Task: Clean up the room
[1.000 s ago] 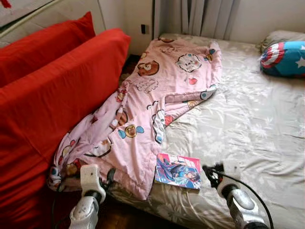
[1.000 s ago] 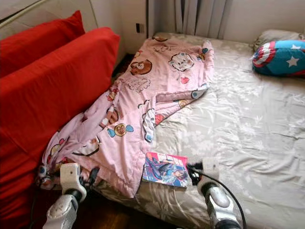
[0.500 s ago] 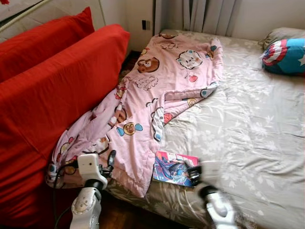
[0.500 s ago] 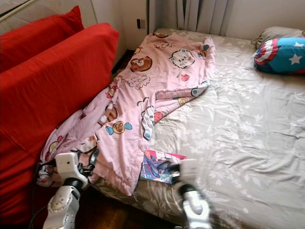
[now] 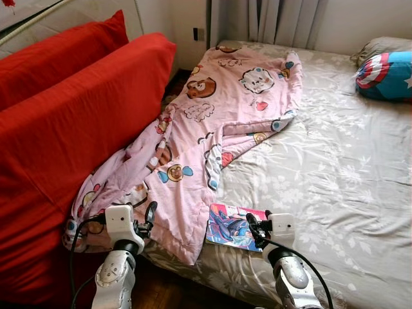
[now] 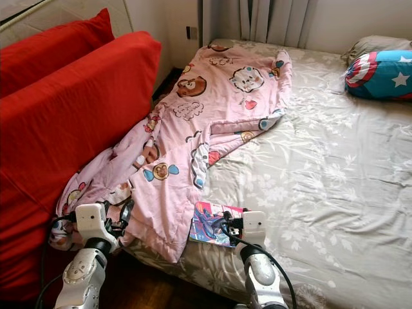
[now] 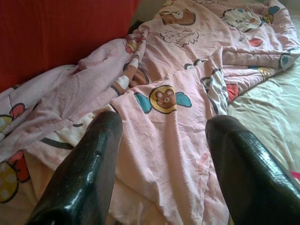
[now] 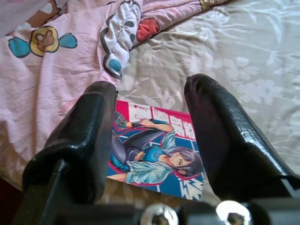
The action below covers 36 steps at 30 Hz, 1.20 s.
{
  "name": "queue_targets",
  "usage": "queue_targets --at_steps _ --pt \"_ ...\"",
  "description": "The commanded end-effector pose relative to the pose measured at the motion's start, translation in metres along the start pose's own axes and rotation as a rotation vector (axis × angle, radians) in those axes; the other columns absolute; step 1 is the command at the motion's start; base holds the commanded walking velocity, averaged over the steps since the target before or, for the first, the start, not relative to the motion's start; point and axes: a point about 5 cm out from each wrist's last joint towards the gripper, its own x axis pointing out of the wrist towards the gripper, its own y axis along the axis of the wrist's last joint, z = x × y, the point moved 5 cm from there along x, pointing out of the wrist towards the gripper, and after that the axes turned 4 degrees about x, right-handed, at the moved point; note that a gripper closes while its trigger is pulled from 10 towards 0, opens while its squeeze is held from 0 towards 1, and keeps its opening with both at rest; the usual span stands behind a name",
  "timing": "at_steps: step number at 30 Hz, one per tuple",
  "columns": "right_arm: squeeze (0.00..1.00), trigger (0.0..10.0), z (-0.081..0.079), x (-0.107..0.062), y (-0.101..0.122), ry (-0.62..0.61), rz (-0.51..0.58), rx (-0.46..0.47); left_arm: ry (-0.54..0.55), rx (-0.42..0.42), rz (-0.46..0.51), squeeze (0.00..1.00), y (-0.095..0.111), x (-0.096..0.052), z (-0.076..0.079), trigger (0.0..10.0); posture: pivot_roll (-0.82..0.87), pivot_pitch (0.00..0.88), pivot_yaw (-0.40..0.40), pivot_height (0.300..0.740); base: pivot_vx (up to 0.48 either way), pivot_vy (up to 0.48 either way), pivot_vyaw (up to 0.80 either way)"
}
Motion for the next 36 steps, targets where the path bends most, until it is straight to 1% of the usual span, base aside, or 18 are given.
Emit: queue_targets --at_steps 1,2,4,6,8,10,15,18,30,36 --pt "0.00 10.0 0.0028 -0.0002 -0.0009 -0.017 -0.009 -0.003 -0.004 0.005 -0.024 0.00 -0.0056 -0.0037 0.0002 10.0 -0.11 0.137 0.031 0.705 0.000 0.000 0.00" --pt "0.00 10.0 0.0058 0.0002 -0.0032 -0.033 -0.031 -0.011 -0.007 0.005 -0.025 0.00 -0.0057 -0.0037 0.0007 10.0 -0.11 0.137 0.031 0.705 0.000 0.000 0.00" --pt "0.00 10.0 0.0058 0.0002 -0.0032 -0.033 -0.031 -0.011 -0.007 0.005 -0.025 0.00 -0.0057 -0.0037 0.0007 10.0 -0.11 0.137 0.031 0.705 0.000 0.000 0.00" --pt "0.00 10.0 0.0067 -0.0005 -0.0046 -0.036 -0.037 -0.013 -0.008 0.004 -0.028 0.00 -0.0062 -0.0040 0.0009 10.0 -0.11 0.127 0.033 0.691 0.000 0.000 0.00" --pt "0.00 10.0 0.0061 -0.0010 -0.0025 -0.027 -0.019 -0.018 -0.009 0.004 -0.030 0.00 -0.0068 -0.0040 0.0013 10.0 -0.11 0.124 0.033 0.681 0.000 0.000 0.00" --pt "0.00 10.0 0.0060 -0.0013 -0.0008 -0.025 -0.005 -0.009 -0.011 0.004 -0.031 0.00 -0.0071 -0.0038 0.0017 10.0 -0.11 0.123 0.032 0.681 0.000 0.000 0.00" --pt "0.00 10.0 0.0060 -0.0015 -0.0015 -0.025 -0.008 -0.011 -0.011 0.003 -0.033 0.00 -0.0075 -0.0041 0.0020 10.0 -0.11 0.121 0.030 0.681 0.000 0.000 0.00" --pt "0.00 10.0 0.0047 -0.0011 -0.0087 -0.028 -0.058 -0.035 -0.007 0.003 -0.038 0.00 -0.0089 -0.0053 0.0011 10.0 -0.10 0.122 0.027 0.676 0.000 0.000 0.00" --pt "0.00 10.0 0.0038 -0.0022 -0.0058 -0.017 -0.030 -0.027 -0.004 0.002 -0.041 0.00 -0.0091 -0.0063 0.0009 10.0 -0.10 0.140 0.025 0.671 0.000 0.000 0.00" --pt "0.00 10.0 0.0078 -0.0019 -0.0102 -0.041 -0.066 -0.038 -0.001 0.002 -0.045 0.00 -0.0093 -0.0063 0.0007 10.0 -0.09 0.149 0.026 0.666 0.000 0.000 0.00"
